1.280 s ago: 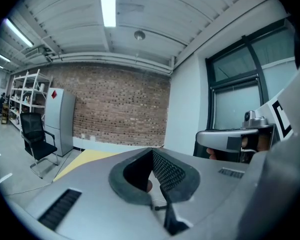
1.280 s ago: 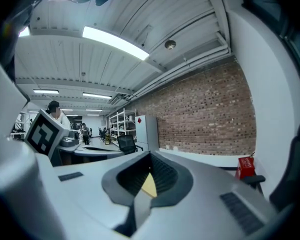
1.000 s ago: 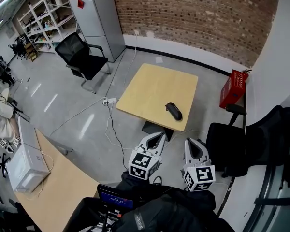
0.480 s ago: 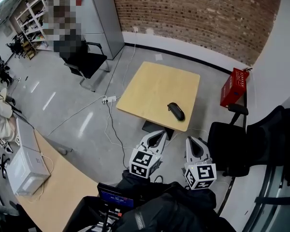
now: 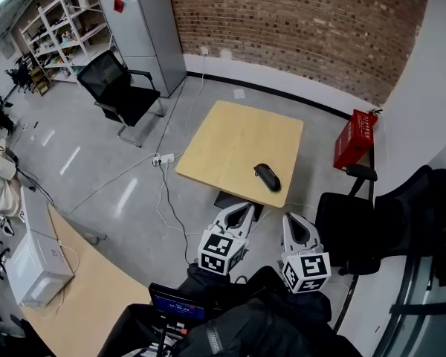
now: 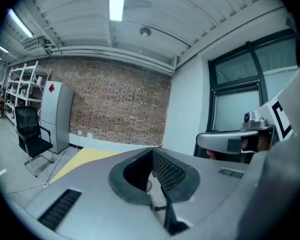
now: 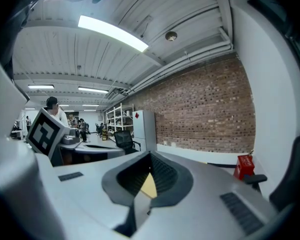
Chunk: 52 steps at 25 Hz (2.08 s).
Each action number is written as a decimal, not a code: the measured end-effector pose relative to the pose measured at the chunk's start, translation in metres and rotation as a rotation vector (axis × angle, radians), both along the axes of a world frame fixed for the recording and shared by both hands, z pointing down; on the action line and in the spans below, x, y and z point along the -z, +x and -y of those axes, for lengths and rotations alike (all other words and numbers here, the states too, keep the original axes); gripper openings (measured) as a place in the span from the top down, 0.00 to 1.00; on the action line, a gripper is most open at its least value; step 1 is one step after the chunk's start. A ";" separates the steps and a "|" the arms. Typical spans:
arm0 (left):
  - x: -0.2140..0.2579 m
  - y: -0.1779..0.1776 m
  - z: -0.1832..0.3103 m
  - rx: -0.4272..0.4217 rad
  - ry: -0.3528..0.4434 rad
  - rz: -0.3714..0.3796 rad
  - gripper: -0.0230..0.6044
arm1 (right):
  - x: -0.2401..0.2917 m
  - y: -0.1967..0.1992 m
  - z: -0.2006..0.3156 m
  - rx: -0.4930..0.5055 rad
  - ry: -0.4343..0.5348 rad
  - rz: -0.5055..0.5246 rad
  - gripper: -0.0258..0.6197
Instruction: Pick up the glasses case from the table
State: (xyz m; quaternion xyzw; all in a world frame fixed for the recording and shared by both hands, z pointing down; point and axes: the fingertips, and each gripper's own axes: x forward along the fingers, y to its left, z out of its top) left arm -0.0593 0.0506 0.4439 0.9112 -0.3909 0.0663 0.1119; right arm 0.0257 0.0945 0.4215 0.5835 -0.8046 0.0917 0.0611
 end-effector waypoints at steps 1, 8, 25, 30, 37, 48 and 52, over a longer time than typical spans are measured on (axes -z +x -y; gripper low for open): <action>0.000 0.002 0.000 -0.004 -0.003 -0.001 0.96 | 0.001 0.002 0.001 -0.003 0.000 -0.001 0.96; -0.009 0.002 0.014 0.008 -0.026 0.001 0.96 | -0.007 0.002 0.016 0.012 -0.019 0.001 0.96; -0.005 0.042 0.130 0.041 0.004 0.046 0.96 | -0.012 0.045 0.137 0.054 -0.012 0.035 0.96; -0.008 0.059 0.168 0.059 0.007 0.077 0.96 | -0.015 0.060 0.174 0.085 -0.018 0.050 0.96; -0.018 0.079 0.207 0.064 -0.015 0.123 0.96 | -0.026 0.073 0.218 0.136 -0.044 0.065 0.96; -0.058 0.077 0.232 0.106 -0.108 0.178 0.96 | -0.065 0.072 0.255 0.215 -0.140 0.079 0.96; -0.078 0.070 0.236 0.116 -0.145 0.180 0.96 | -0.088 0.064 0.264 0.240 -0.187 0.060 0.96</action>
